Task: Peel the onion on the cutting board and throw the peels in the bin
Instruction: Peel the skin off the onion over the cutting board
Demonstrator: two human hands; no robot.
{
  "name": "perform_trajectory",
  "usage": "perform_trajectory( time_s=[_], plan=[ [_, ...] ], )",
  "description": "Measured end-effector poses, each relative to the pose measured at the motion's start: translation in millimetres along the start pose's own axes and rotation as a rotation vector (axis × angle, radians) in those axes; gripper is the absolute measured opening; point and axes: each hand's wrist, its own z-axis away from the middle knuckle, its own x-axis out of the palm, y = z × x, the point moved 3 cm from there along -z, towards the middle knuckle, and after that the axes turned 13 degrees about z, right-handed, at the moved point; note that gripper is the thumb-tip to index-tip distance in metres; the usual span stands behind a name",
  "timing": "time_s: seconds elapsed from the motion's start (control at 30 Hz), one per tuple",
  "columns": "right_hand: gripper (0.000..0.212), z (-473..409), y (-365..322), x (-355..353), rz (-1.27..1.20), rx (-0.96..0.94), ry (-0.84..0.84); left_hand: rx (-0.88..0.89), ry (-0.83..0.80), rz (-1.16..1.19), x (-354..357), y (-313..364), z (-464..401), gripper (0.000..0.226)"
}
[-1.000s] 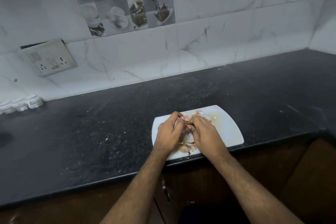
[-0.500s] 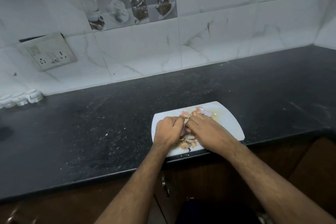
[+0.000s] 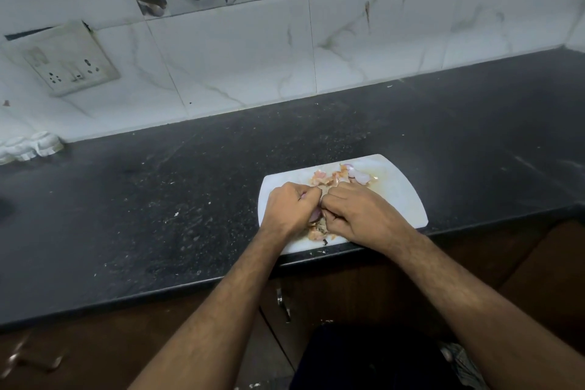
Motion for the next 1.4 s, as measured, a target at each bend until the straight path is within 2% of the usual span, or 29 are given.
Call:
perform_trajectory(
  time_s=[0.2, 0.37, 0.47, 0.5, 0.63, 0.8, 1.03, 1.17, 1.4],
  plan=[
    [0.016, -2, -7, 6, -0.056, 0.218, 0.120, -0.015, 0.056, 0.030, 0, -2, -4, 0.040],
    [0.023, -3, -15, 14, -0.120, 0.423, 0.064, -0.020, 0.118, 0.009, -3, 0, -3, 0.046],
    [0.023, -2, 9, 14, -0.238, 0.703, 0.125, -0.008, 0.075, -0.036, -2, 0, 2, 0.047],
    [0.024, -4, 17, 12, -0.252, 0.741, 0.139, -0.014, 0.086, -0.022, -3, -2, 4, 0.048],
    [0.019, -11, 4, 11, -0.244, 0.595, 0.064, -0.073, 0.173, 0.112, -9, -8, 2, 0.045],
    [0.012, -4, 7, 9, -0.312, 0.628, 0.113, -0.117, 0.143, 0.286, -7, -21, -5, 0.038],
    [0.012, -2, 6, 3, -0.445, 0.569, 0.205, -0.054, 0.135, 0.269, -6, -17, -4, 0.034],
    [0.016, -1, 1, 2, -0.594, 0.487, 0.152, -0.054, 0.134, 0.259, -5, -18, -5, 0.034],
    [0.010, -1, 3, 2, -0.668, 0.481, 0.155, -0.073, 0.063, 0.275, -2, -22, -7, 0.039]
  ],
)
